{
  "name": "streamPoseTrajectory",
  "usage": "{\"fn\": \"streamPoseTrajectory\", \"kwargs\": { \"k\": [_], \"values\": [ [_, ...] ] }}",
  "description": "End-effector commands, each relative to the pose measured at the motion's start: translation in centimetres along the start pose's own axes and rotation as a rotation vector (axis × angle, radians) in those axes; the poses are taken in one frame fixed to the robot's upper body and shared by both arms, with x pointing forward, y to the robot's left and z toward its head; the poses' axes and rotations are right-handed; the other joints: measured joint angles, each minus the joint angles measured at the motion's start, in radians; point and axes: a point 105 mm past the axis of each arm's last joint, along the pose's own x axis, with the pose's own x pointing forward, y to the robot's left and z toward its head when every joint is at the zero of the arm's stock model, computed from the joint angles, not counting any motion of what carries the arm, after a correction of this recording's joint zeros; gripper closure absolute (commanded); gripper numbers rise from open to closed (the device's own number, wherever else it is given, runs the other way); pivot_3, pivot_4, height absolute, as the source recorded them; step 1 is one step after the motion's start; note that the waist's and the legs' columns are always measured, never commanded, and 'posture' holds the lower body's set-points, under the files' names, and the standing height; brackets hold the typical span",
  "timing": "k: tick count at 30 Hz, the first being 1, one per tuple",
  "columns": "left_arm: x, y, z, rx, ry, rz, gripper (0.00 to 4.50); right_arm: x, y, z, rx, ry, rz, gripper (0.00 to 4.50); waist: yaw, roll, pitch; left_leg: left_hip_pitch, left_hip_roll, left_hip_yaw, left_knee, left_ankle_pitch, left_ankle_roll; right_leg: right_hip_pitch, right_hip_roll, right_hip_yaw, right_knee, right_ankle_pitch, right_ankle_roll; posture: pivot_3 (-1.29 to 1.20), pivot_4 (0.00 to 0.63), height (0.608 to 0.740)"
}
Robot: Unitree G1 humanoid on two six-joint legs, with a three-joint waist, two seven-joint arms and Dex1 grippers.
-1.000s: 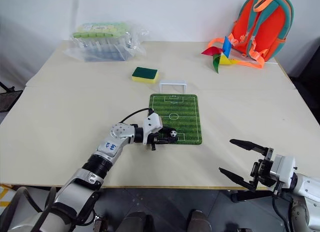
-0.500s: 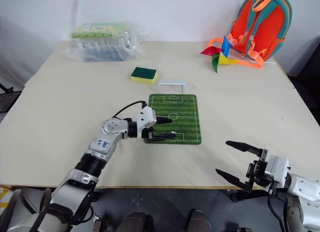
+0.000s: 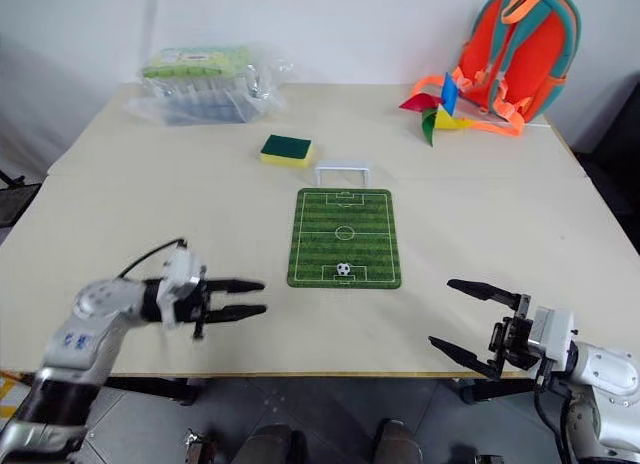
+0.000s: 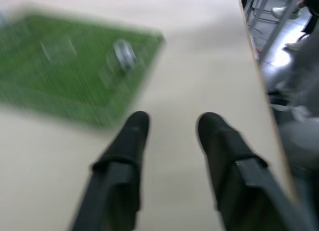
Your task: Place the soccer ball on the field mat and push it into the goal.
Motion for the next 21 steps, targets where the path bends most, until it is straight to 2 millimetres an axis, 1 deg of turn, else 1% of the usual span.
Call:
{"fn": "streamPoseTrajectory", "kwargs": {
  "k": [1,2,3,6,9,11,15,21],
  "values": [
    [1.4,-0.6,1.6,0.076,-0.059,-0.026,4.10,-0.5,-0.9,0.9,-0.041,-0.030,-0.035,0.00,0.004,0.000,0.000,0.000,0.000,0.000,0.000,0.000,0.000,0.000,0.000,0.000,0.000,0.000,0.000,0.00,0.150,0.740],
    [2.3,-0.5,1.9,0.085,-0.079,-0.029,4.37,-0.6,-1.1,0.9,-0.045,-0.027,-0.046,0.00,0.004,0.000,0.000,0.000,0.000,0.000,0.001,0.000,0.000,0.000,0.000,0.000,0.000,0.000,0.000,0.00,0.150,0.740],
    [3.0,-0.5,2.2,0.092,-0.092,-0.030,4.45,-0.7,-1.3,0.8,-0.048,-0.024,-0.053,0.00,0.006,0.000,0.000,0.000,0.000,0.000,0.001,0.000,0.000,0.001,0.000,0.000,0.000,0.000,0.000,0.00,0.150,0.740],
    [5.9,0.5,3.2,0.099,-0.121,-0.015,4.45,-1.5,-2.2,0.6,-0.048,-0.014,-0.127,0.00,0.005,0.000,0.000,0.000,0.000,0.000,0.001,0.000,0.000,0.001,0.000,0.000,0.001,0.000,0.000,0.00,0.150,0.740],
    [8.9,0.9,4.4,0.099,-0.146,-0.054,4.45,-2.6,-2.5,0.4,-0.038,0.013,-0.167,0.00,0.000,0.000,0.000,0.000,0.000,0.000,0.001,0.000,0.000,0.001,0.000,0.000,0.001,0.000,0.000,0.00,0.150,0.740],
    [10.5,1.1,4.8,0.089,-0.144,-0.075,4.45,-3.0,-2.5,0.4,-0.030,0.022,-0.188,0.00,0.000,0.001,0.000,0.000,-0.001,0.001,0.001,0.000,0.000,0.001,0.000,0.000,0.000,0.000,0.000,0.00,0.150,0.740],
    [12.7,2.3,4.6,0.083,-0.106,-0.072,4.45,-3.8,-2.3,0.5,-0.013,0.034,-0.225,0.00,-0.002,0.001,0.000,0.000,0.000,0.002,0.001,0.000,0.000,0.001,0.000,0.000,0.000,0.000,0.000,0.00,0.150,0.740],
    [14.2,3.6,4.5,0.085,-0.078,-0.066,4.45,-4.3,-1.4,0.7,-0.005,0.043,-0.271,0.00,-0.001,0.001,0.000,0.000,-0.001,0.002,0.001,0.000,0.001,0.001,0.000,0.001,0.000,0.001,0.000,0.00,0.150,0.740]
  ]
}}
